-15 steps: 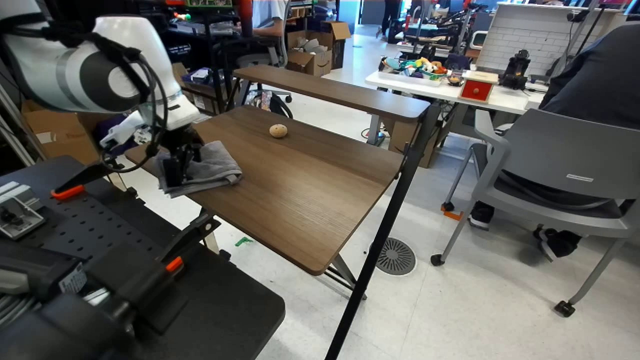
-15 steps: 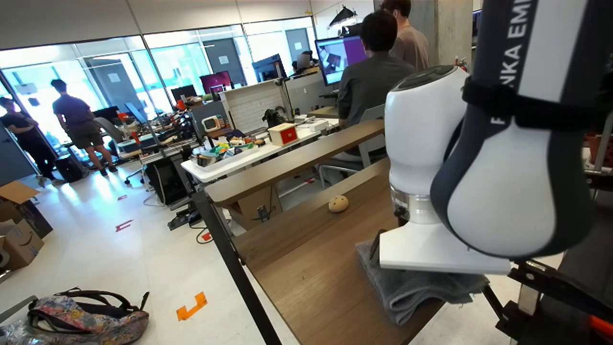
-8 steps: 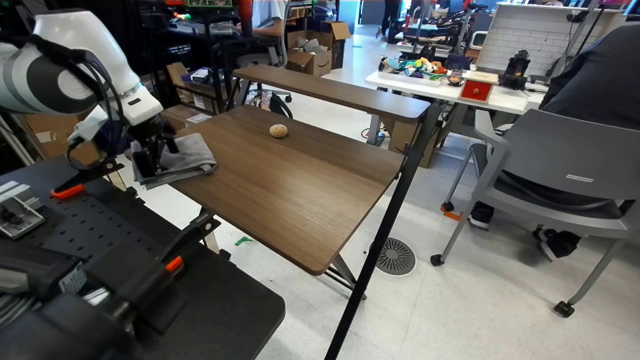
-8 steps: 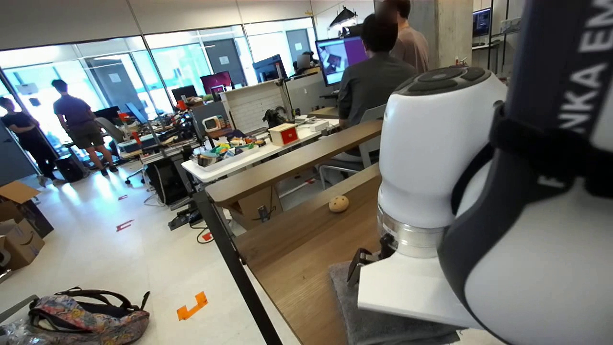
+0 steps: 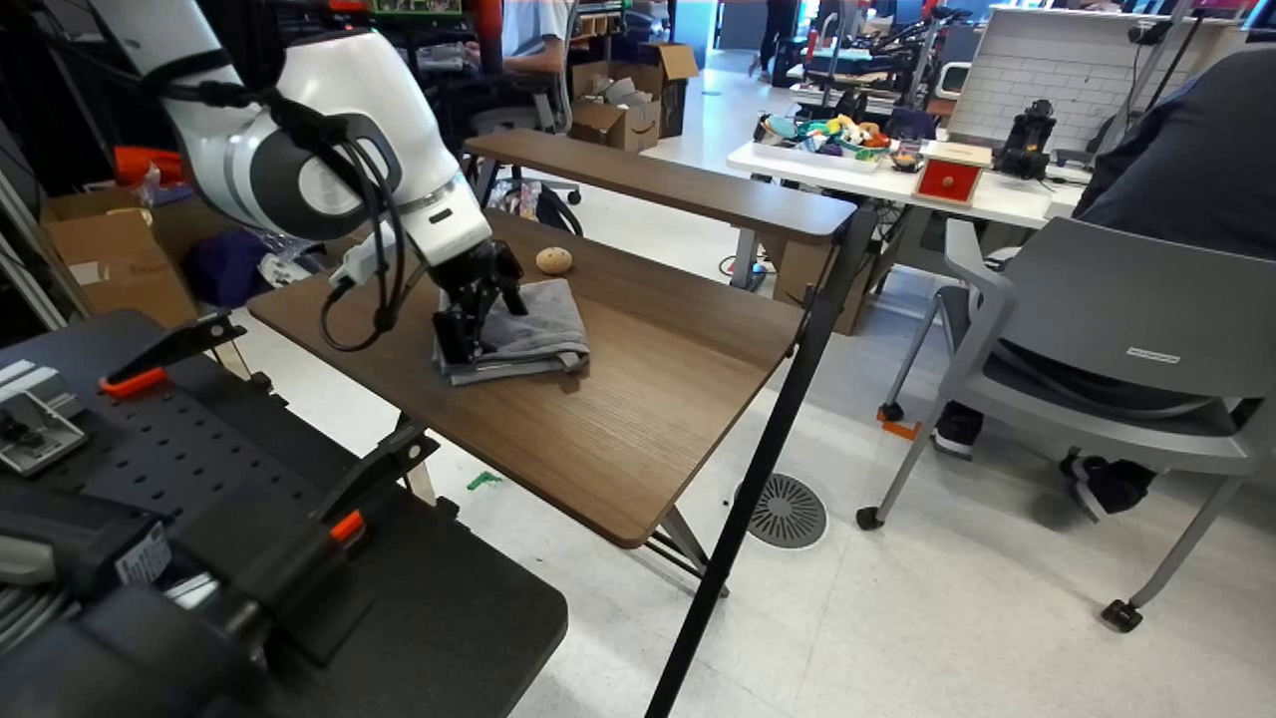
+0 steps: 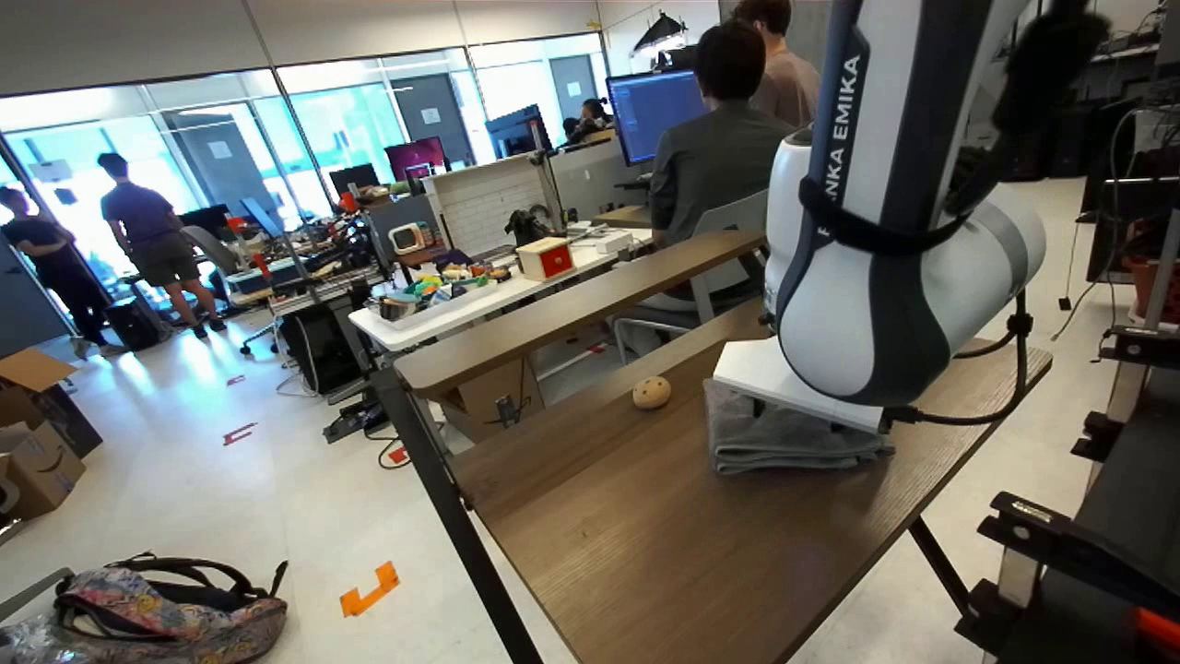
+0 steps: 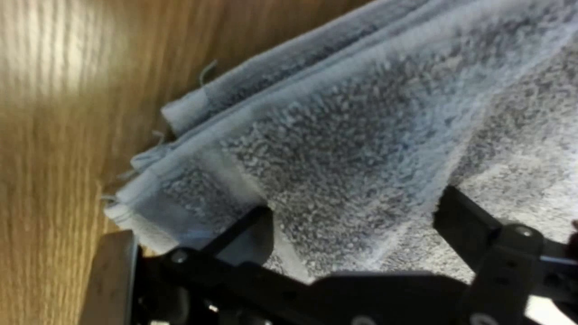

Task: Use the towel to wipe the table, then move the brown object closer to you

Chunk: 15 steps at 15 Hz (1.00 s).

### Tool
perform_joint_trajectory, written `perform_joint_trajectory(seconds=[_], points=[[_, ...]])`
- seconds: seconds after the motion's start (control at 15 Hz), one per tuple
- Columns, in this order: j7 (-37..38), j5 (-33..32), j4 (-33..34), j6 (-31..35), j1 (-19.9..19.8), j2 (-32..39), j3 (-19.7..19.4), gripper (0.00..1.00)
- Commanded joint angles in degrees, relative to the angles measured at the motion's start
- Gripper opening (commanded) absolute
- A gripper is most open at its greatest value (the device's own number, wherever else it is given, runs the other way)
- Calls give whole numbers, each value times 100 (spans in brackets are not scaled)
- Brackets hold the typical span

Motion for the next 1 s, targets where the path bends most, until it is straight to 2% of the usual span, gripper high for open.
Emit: perform_joint_trajectory(seconds=[0.0, 0.53, 0.67, 0.93], points=[[13, 222, 356, -126, 2, 276, 16, 100], [527, 222, 577, -599, 498, -158, 456, 100], [901, 259, 785, -419, 785, -45, 330, 100], [1822, 518, 1513, -141, 1188, 535, -249, 100]])
